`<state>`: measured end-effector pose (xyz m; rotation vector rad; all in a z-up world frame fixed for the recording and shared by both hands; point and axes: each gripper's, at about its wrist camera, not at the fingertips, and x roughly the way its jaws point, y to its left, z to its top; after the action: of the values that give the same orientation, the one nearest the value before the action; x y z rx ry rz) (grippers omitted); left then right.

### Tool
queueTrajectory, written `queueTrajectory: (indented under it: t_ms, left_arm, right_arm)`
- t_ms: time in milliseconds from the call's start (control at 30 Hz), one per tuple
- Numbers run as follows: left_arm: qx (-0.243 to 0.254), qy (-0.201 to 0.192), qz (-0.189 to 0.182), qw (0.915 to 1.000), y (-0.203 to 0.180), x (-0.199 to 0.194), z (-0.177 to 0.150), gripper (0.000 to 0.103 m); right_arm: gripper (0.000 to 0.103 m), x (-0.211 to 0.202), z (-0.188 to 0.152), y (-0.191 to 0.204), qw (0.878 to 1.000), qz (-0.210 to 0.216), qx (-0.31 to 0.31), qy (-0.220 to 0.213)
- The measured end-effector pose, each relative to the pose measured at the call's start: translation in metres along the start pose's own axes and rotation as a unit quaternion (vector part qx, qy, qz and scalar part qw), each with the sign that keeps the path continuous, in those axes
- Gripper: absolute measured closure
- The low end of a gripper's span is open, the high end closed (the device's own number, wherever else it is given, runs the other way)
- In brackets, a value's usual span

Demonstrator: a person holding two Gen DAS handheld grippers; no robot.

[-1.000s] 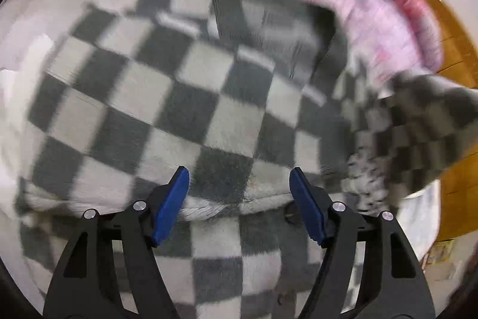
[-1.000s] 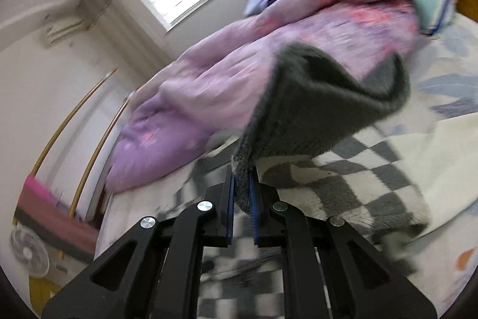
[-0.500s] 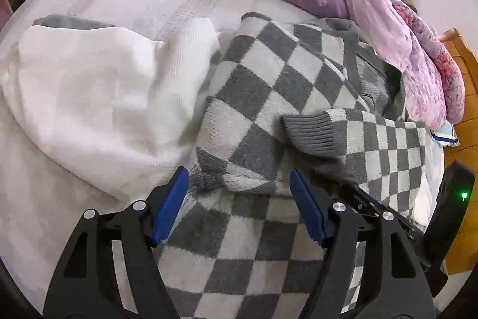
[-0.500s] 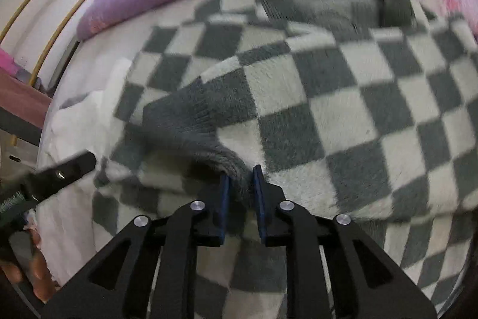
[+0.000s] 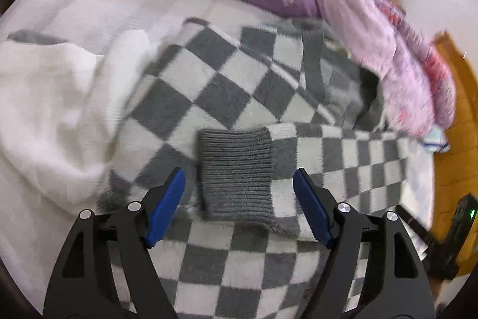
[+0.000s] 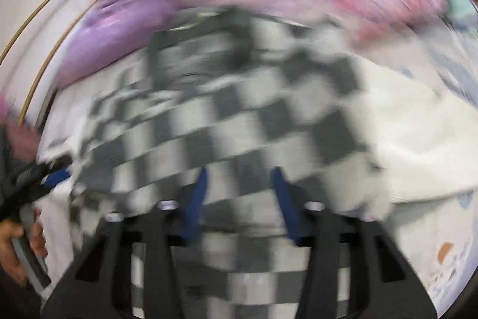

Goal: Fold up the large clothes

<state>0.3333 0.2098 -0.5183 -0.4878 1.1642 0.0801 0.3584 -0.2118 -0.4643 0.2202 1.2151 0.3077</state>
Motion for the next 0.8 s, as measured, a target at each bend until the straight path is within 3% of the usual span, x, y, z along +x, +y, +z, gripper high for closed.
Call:
queueTrajectory:
  t_ms: [67,233,333,467,533,600,700,800]
  left_arm:
    - [0.021,0.017,0.023,0.9994,-0.009,0.022,0.001,0.027]
    - [0.050,0.056,0.061,0.9953,-0.013,0.059,0.002,0.026]
    - [0.058,0.055,0.039,0.9960,-0.014,0.053,0.008,0.027]
    - [0.056,0.010,0.012,0.9983,-0.007,0.016,0.043,0.026]
    - [0.037,0.003,0.016,0.9992,0.005,0.011,0.073,0.026]
    - [0.009,0.001,0.021,0.9997,0.019,0.015,0.105,0.026]
    - [0.002,0.002,0.059,0.9983,0.033,0.032,0.150,0.026]
    - [-0.005,0.032,0.067,0.9972,0.036,0.055,0.176,0.026]
  right_arm:
    - [0.081,0.010,0.006,-0.031,0.999,-0.015,0.030,0.009]
    - [0.103,0.054,0.006,-0.075,0.995,-0.008,0.070,0.075]
    - [0.103,0.054,0.011,-0.081,0.991,0.011,0.092,0.099]
    - [0.091,0.019,0.036,-0.067,0.992,0.043,0.079,0.085]
    - [0.060,0.003,0.057,-0.064,0.994,0.046,0.078,0.064]
    - [0.048,-0.004,0.083,-0.066,0.994,0.046,0.085,0.041]
    - [0.043,-0.001,0.121,-0.073,0.994,0.034,0.103,0.020]
    - [0.043,0.022,0.147,-0.083,0.988,0.034,0.144,0.041]
